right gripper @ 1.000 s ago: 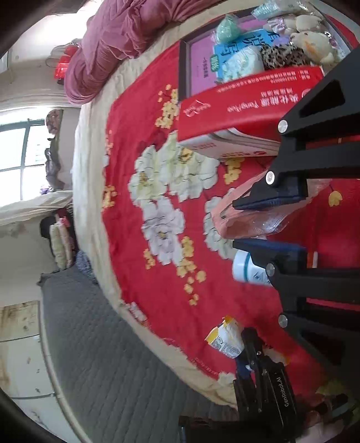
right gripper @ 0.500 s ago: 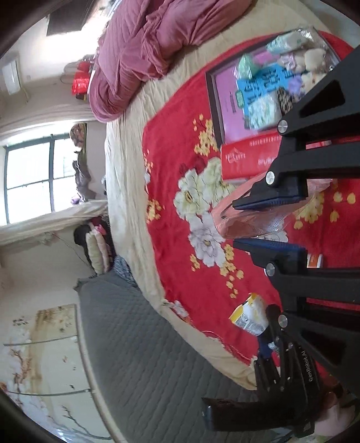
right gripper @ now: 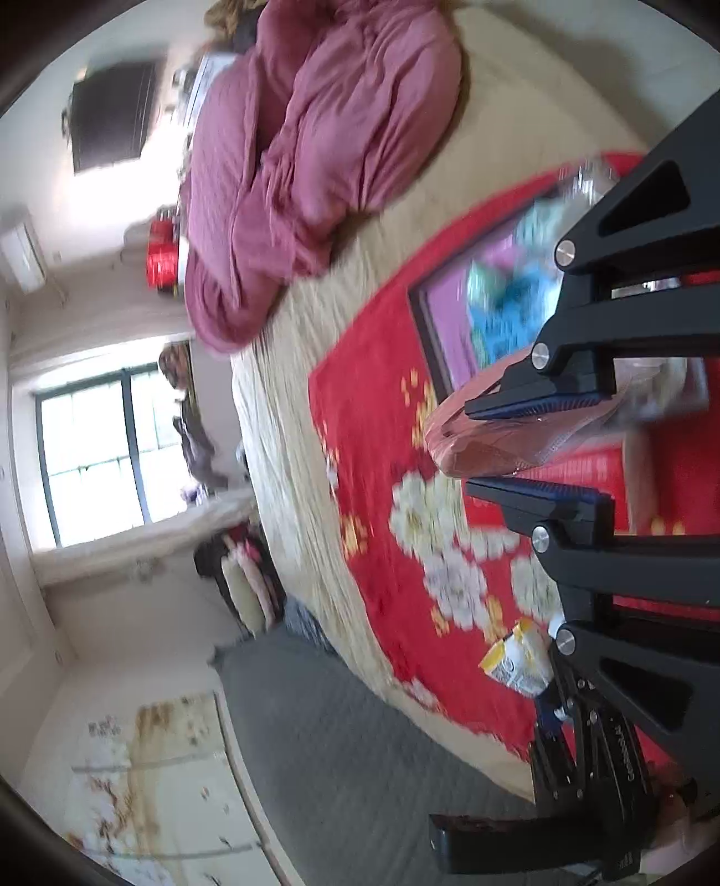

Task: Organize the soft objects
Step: 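Lift and carry the snack bag and mask with both tools over the pink box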

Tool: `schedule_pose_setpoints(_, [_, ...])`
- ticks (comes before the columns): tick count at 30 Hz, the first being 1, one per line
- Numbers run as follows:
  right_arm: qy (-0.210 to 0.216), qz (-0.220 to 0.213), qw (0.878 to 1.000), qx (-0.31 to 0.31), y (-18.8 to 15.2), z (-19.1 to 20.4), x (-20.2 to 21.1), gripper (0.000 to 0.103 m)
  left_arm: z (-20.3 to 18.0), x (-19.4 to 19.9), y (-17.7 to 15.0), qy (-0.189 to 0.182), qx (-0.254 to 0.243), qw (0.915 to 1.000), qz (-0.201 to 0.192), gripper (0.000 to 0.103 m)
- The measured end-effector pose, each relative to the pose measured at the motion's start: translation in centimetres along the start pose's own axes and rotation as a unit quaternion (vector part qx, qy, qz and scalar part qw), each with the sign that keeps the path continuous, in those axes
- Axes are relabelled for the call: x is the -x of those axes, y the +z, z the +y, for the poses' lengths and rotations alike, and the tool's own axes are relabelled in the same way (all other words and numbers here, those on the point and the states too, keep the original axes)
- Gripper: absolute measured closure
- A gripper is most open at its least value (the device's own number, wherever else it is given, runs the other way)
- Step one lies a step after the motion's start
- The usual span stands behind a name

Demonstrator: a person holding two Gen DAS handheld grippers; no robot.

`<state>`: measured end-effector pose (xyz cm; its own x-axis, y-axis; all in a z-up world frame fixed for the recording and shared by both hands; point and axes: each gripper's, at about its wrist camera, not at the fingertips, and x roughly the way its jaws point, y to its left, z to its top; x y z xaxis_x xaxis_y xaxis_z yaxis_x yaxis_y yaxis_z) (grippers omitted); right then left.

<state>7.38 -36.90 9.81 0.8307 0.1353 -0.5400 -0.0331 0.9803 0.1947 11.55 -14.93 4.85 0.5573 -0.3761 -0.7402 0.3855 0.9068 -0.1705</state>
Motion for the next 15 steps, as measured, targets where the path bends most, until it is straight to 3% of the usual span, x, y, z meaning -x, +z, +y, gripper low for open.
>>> schedule_pose_setpoints(6, [-0.043,-0.006,0.998,-0.040,-0.6,-6.0,1.1,0.082,-5.0,-3.2,1.4,-0.024,-0.033,0.9990,0.017,0.064])
schedule_pose_setpoints(15, [-0.078,0.004,0.995,-0.055,-1.8,-10.9,-0.1,0.082,-11.1,-9.6,2.7,-0.036,-0.073,0.9952,0.054,0.064])
